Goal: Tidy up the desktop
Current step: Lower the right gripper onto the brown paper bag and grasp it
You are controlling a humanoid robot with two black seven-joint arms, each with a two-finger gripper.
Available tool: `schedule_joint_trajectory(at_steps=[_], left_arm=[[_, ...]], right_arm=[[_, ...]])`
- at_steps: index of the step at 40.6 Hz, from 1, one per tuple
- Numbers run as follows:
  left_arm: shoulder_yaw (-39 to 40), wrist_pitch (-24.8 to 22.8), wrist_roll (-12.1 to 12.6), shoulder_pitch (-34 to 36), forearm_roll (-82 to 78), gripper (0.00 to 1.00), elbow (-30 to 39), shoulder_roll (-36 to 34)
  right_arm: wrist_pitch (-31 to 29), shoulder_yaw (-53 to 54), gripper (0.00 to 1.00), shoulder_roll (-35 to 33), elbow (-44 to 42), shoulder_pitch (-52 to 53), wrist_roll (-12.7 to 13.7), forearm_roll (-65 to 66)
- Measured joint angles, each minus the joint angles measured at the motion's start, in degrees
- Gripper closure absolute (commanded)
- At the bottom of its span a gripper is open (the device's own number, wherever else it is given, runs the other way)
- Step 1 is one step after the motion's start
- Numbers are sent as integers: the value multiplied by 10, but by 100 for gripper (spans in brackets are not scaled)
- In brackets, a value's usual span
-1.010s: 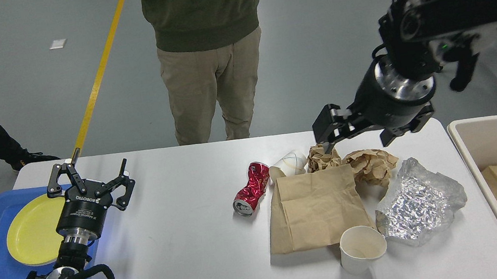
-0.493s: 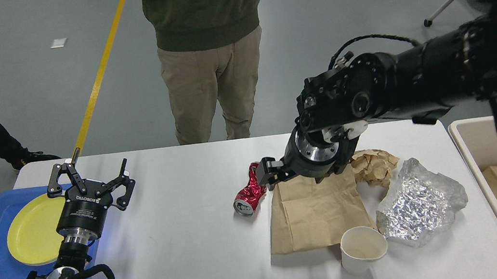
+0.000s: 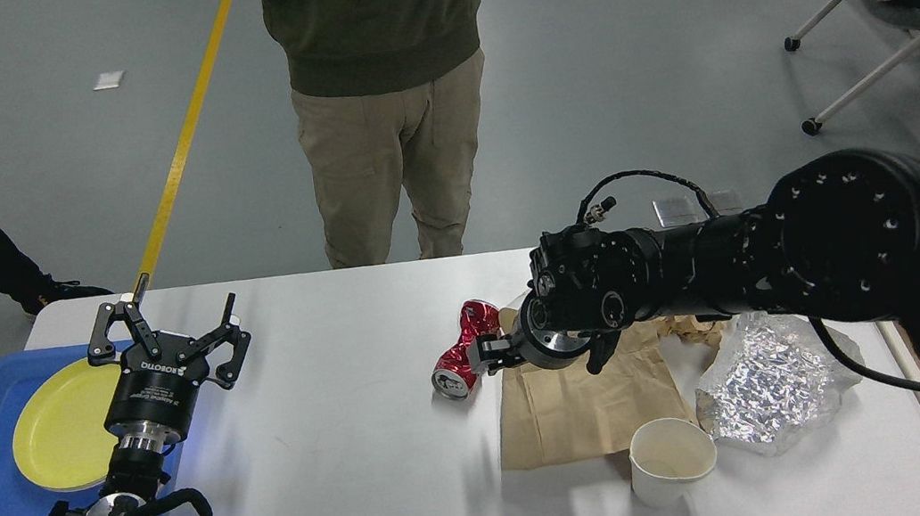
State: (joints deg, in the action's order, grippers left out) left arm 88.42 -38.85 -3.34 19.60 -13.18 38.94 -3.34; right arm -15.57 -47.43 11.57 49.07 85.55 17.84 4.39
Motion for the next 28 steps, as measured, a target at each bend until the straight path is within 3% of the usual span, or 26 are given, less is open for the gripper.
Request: schedule_joint_trajectory(at_steps=[25, 28], left_arm=[[0, 0, 0, 0, 0, 4, 0, 0], [0, 0, 0, 0, 0, 4, 0, 0]], right_arm=[[49, 3, 10, -2, -14, -97, -1, 97], [62, 3, 26, -2, -12, -107, -2, 100]])
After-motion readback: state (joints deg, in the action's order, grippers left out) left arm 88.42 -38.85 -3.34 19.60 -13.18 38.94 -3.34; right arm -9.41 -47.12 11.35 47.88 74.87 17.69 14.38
